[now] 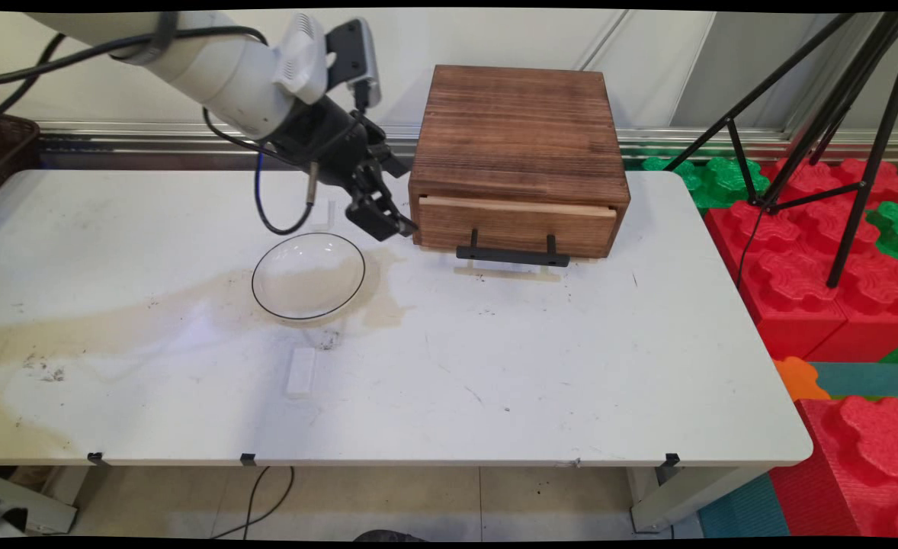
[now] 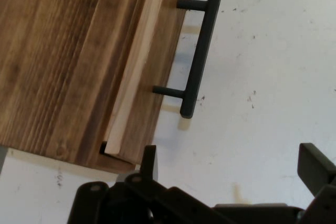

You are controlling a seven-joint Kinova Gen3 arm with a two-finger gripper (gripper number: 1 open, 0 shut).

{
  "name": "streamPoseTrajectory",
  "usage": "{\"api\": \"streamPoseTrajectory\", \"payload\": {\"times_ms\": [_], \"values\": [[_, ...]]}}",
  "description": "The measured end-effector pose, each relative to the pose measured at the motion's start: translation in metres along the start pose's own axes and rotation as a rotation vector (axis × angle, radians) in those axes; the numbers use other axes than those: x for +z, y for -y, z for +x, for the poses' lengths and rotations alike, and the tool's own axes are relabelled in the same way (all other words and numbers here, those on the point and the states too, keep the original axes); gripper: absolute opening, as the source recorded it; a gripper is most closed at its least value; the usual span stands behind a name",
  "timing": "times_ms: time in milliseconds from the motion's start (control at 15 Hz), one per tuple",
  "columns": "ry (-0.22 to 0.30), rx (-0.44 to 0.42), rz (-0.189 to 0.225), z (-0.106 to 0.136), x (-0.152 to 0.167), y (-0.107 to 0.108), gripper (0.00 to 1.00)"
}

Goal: Open the drawer

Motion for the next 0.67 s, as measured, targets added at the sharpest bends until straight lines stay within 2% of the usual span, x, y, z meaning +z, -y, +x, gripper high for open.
{"api": "streamPoseTrajectory", "payload": {"times_ms": [667], "values": [[0.033, 0.025, -0.002, 0.034, 0.048, -0.007, 1.00]]}}
